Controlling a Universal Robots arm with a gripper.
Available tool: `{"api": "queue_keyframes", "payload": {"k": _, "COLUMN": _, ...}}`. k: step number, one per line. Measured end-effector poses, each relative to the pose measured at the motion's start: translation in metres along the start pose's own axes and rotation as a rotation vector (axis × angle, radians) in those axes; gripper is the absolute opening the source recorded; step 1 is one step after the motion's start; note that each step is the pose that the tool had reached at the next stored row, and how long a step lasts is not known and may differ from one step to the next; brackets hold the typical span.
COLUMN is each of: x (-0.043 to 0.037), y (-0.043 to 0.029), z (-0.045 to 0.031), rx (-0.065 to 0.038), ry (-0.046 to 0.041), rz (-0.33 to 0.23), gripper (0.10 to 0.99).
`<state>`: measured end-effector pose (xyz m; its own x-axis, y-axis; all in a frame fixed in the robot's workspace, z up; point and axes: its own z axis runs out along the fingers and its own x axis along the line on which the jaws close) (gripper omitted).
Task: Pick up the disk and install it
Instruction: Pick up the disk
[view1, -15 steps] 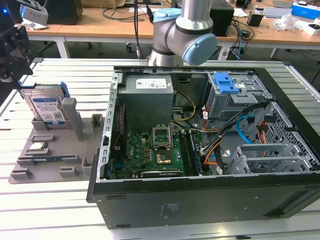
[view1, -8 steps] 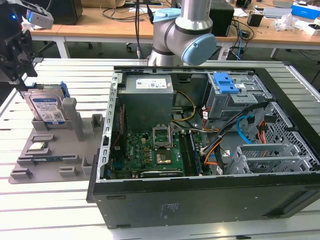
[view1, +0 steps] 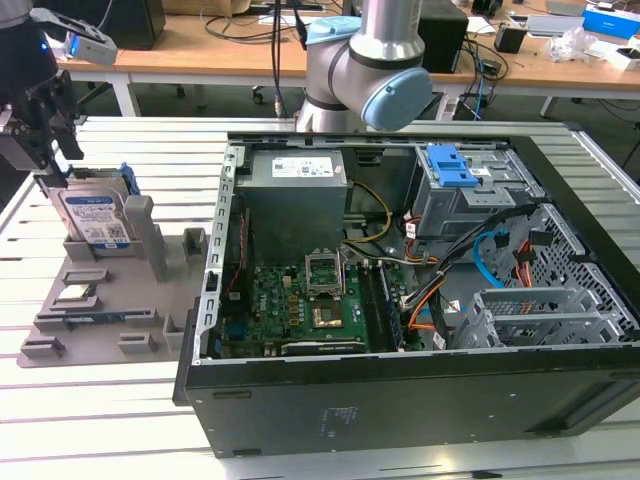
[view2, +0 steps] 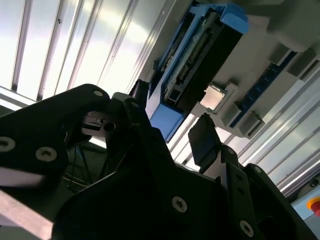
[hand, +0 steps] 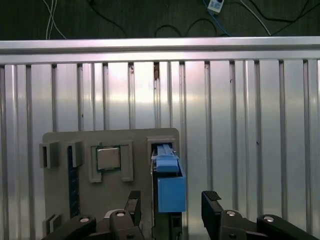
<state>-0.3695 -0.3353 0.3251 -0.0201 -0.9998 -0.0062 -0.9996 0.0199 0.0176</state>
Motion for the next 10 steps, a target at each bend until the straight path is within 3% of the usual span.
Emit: {"api": "queue_keyframes", "payload": {"k": 10, "x": -0.0006, "y": -0.0010, "z": 0.0202, "rx": -0.001, "ry": 0.0002, "rz": -0.003, "gripper": 0.600}}
